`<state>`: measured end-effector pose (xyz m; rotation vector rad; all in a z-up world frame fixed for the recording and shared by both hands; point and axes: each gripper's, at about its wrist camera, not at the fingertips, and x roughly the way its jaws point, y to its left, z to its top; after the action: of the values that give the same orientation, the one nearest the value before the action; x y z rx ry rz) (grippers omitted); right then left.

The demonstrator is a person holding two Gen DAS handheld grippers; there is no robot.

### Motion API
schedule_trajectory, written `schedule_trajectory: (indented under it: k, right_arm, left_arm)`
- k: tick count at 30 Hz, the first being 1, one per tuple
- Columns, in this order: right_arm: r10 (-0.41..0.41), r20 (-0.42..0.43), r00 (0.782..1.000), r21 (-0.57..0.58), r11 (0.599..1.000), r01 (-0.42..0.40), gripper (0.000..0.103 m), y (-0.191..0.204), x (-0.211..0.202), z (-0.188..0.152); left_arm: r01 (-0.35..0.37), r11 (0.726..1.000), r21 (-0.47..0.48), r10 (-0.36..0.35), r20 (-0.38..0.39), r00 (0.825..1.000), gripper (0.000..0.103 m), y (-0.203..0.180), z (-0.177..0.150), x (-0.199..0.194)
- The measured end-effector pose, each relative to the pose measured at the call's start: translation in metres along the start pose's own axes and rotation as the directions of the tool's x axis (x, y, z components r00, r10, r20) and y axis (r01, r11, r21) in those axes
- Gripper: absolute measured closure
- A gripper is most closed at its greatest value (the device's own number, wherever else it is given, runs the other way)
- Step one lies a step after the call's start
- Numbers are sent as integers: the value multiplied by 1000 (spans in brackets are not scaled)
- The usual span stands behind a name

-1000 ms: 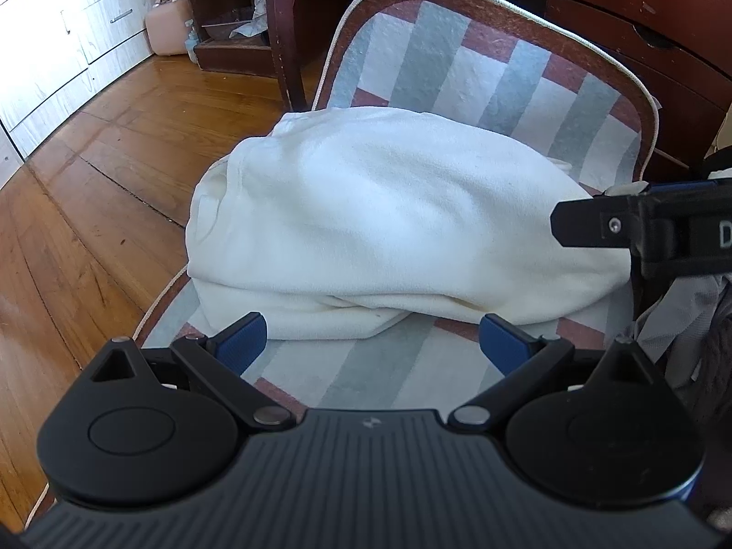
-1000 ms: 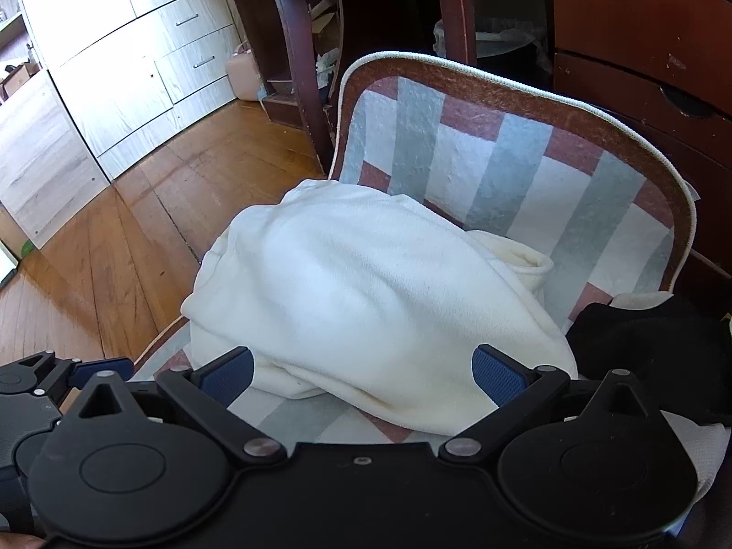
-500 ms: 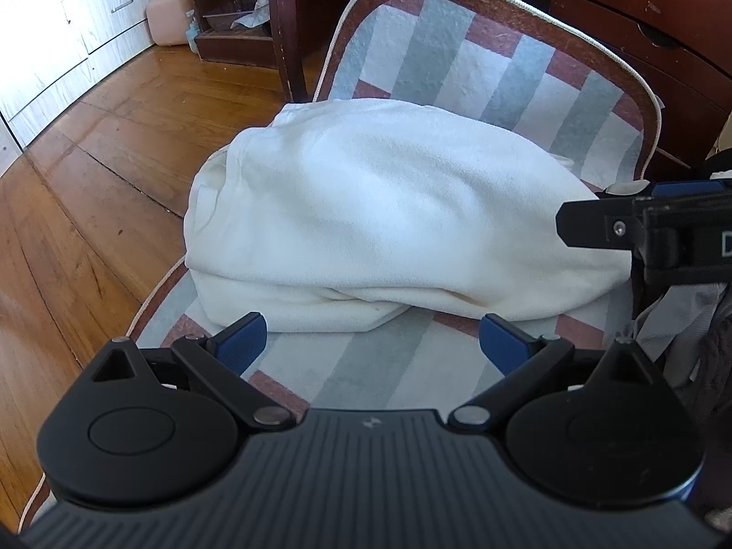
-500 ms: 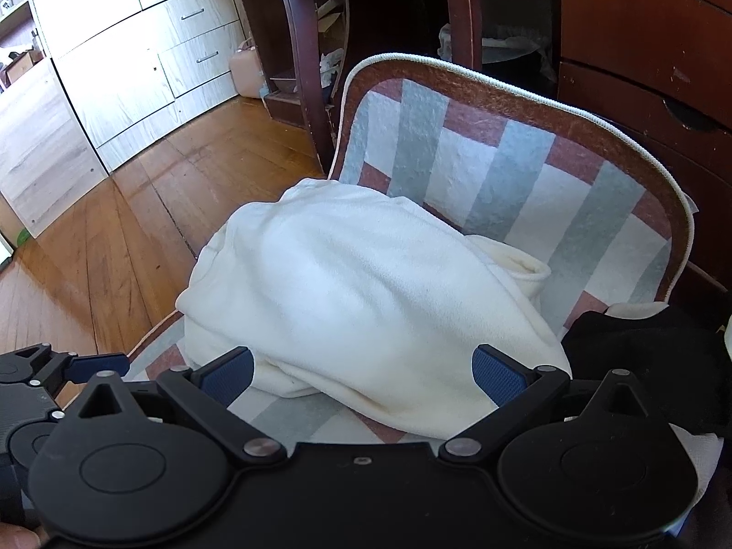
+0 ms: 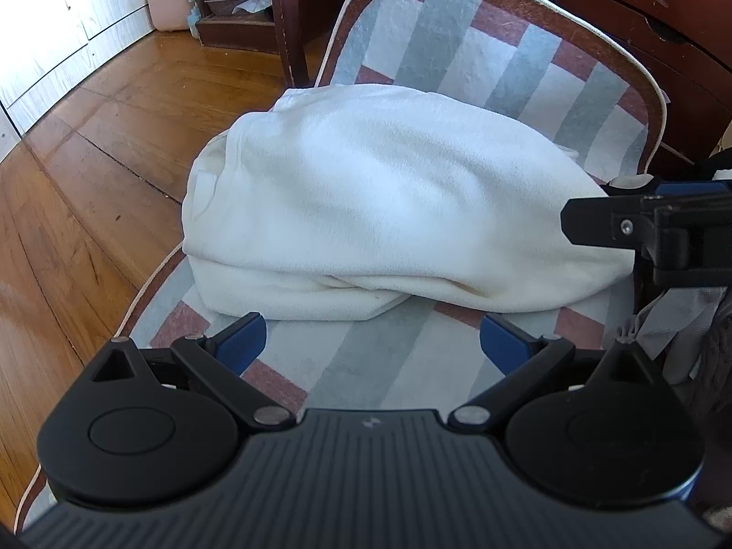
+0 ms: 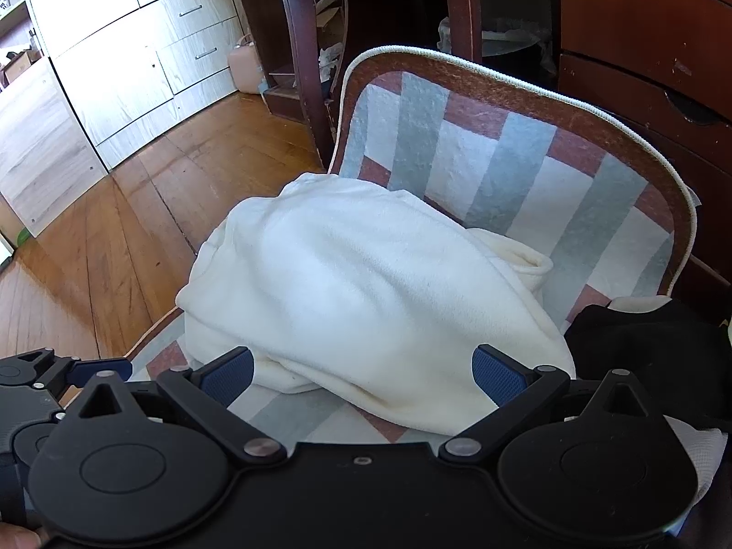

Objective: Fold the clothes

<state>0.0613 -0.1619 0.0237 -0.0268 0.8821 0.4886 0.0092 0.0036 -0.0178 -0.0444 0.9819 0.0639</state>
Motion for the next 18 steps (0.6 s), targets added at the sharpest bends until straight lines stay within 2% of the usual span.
schedule_trajectory:
  k: [6, 10, 12, 15, 18]
  right_arm:
    - [3, 5, 1000, 0, 1000, -3, 0, -3, 6, 0]
    - [40, 78, 996, 3, 999, -41, 0, -16, 16, 3]
    - [59, 106, 993, -8, 998, -59, 0, -23, 24, 8]
    - [40, 99, 994, -94, 995, -31, 1, -28, 48, 14]
    - [22, 89, 996, -176, 984, -6, 1, -34, 71, 21]
  left_arm:
    - [1, 1000, -24, -1, -4, 1000, 1, 4, 2, 10]
    - [-7, 994, -108, 7, 0, 1000, 1, 24, 0, 27]
    - [13, 981, -195, -11, 9, 1000, 1, 42, -5, 39]
    - [31, 951, -308, -25, 21, 999, 1, 69, -14, 60]
    - [7, 925, -379, 3, 26, 1000, 2, 91, -20, 81]
